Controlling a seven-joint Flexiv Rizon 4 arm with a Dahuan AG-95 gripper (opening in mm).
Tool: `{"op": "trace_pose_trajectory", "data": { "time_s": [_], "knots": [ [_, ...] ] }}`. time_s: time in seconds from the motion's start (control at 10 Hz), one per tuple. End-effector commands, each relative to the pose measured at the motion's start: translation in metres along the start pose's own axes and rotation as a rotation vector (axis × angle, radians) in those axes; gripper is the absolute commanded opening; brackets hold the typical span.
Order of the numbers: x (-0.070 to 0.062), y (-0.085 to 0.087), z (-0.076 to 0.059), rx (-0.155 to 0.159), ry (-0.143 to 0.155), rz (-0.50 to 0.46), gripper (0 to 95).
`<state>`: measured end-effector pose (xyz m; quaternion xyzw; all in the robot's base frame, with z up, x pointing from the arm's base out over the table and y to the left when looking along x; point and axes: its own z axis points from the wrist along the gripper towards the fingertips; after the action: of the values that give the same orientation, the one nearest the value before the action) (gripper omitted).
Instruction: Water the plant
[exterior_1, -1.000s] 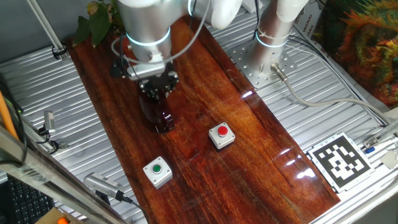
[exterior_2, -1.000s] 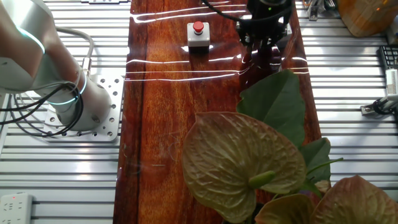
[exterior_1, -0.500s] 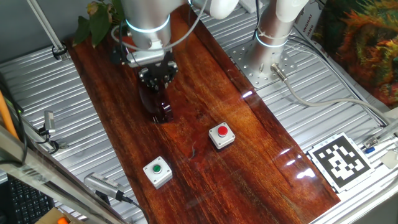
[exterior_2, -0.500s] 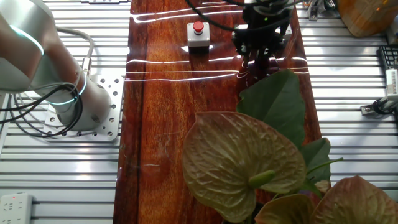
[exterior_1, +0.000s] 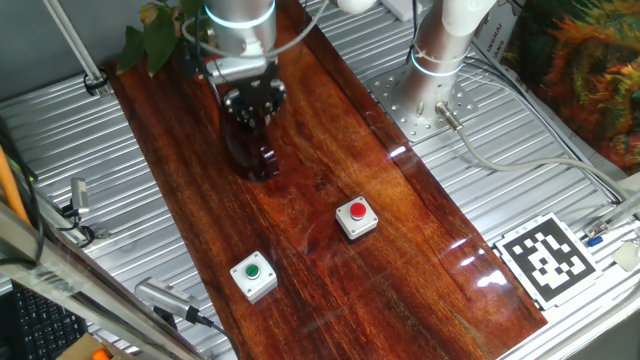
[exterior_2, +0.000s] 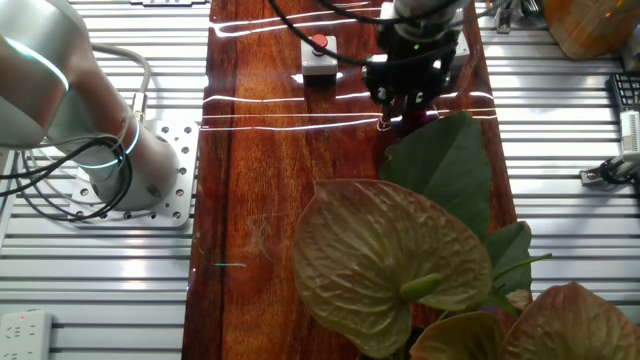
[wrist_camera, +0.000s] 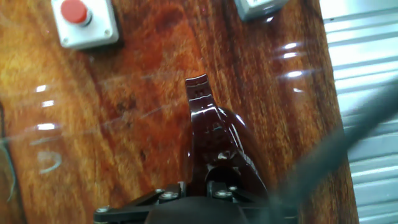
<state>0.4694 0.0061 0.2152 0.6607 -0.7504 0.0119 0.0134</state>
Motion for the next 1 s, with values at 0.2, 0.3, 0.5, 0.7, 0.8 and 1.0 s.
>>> {"op": "trace_pose_trajectory", "data": {
  "time_s": [0.2, 0.3, 0.5, 0.7, 0.8, 1.0],
  "knots": [
    [0.016, 0.003, 0.002, 0.01, -0.001, -0.016, 0.0],
    [0.019, 0.004, 0.003, 0.014, 0.002, -0.025, 0.0],
    [0.033, 0.007, 0.005, 0.018, -0.002, -0.033, 0.0],
    [0.046, 0.012, 0.007, 0.03, -0.004, -0.045, 0.0],
    [0.052, 0.014, 0.008, 0.031, -0.003, -0.049, 0.0],
    [0.052, 0.015, 0.008, 0.034, 0.003, -0.055, 0.0]
  ]
}}
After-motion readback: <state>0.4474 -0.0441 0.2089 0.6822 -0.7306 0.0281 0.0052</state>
